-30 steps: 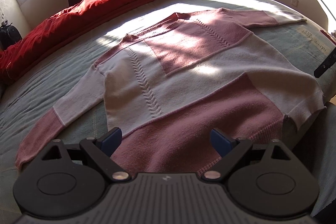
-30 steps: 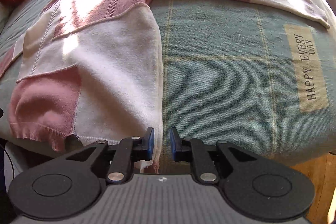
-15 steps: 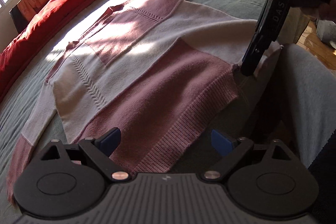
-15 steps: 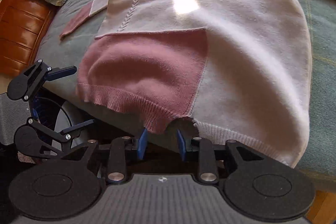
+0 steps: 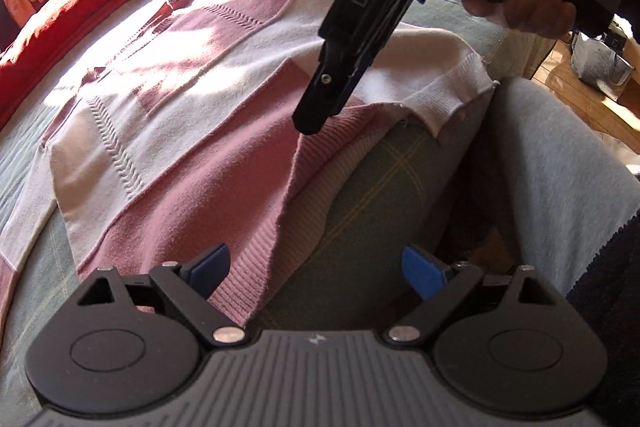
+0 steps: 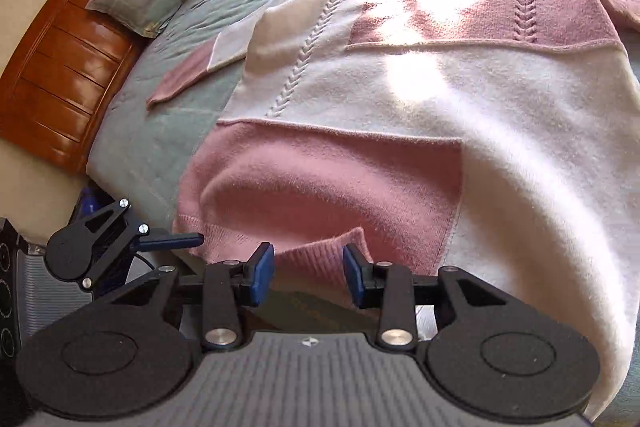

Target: Fold clothes

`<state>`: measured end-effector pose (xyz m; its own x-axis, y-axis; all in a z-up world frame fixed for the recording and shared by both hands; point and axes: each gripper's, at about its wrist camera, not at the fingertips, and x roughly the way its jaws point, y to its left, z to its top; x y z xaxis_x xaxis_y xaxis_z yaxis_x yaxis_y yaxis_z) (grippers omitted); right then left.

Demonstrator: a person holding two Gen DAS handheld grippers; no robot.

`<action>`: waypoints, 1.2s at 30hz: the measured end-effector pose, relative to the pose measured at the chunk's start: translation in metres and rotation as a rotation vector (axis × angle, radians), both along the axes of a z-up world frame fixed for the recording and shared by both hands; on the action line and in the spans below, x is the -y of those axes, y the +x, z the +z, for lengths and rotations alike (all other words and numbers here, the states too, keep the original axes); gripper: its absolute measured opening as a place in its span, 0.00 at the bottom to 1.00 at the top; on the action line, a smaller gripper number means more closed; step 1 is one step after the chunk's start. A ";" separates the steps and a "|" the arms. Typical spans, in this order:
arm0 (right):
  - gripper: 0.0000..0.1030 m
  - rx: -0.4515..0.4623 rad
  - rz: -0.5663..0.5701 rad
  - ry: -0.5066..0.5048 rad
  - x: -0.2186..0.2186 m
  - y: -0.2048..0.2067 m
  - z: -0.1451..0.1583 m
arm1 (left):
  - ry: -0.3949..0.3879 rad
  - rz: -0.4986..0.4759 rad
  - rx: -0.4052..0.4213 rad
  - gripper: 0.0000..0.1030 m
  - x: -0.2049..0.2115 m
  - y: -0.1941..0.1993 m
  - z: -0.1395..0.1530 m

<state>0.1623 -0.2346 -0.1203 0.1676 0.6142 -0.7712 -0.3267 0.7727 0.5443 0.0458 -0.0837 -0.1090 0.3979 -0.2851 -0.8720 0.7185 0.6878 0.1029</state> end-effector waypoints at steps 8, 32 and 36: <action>0.41 0.033 -0.003 -0.107 -0.002 0.004 -0.008 | -0.216 -0.041 -0.179 0.90 0.008 0.008 -0.004; 0.50 -0.057 -0.034 0.042 0.007 0.016 -0.017 | -0.107 -0.041 -0.071 0.90 0.016 0.010 -0.018; 0.50 -0.079 -0.089 0.076 0.010 0.031 -0.023 | -0.082 -0.065 -0.020 0.90 0.020 0.014 -0.022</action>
<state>0.1929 -0.2449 -0.1428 0.1643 0.6567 -0.7360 -0.2122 0.7522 0.6238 0.0598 -0.1035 -0.1310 0.3591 -0.3802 -0.8524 0.7631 0.6454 0.0336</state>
